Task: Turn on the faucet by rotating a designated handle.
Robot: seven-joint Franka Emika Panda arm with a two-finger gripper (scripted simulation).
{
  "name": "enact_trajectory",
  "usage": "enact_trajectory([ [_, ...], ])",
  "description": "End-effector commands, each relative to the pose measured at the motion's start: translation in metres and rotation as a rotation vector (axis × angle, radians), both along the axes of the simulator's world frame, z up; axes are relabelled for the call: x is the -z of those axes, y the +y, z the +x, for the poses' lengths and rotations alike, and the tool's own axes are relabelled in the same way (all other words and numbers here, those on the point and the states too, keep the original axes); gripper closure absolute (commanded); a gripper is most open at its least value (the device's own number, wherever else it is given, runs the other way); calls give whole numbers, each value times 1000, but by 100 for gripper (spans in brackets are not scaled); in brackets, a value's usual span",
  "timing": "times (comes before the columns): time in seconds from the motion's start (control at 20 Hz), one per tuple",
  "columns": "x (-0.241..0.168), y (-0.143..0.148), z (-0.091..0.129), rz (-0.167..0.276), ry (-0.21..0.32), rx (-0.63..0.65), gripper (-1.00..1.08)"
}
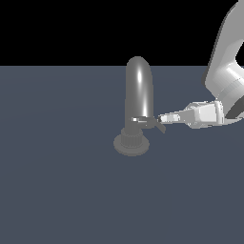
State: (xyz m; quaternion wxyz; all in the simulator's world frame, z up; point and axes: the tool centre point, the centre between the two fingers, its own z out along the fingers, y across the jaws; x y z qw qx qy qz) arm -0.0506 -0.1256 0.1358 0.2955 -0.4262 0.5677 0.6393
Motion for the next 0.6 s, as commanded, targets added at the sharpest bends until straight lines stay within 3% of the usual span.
enact_trajectory([
  [0.0,45,-3,-14,-5,55,17,108],
  [0.15,57,-3,-17,-5,61,18,108],
  [0.2,15,0,2,0,-10,0,108],
  [0.55,43,2,9,-2,13,6,108],
])
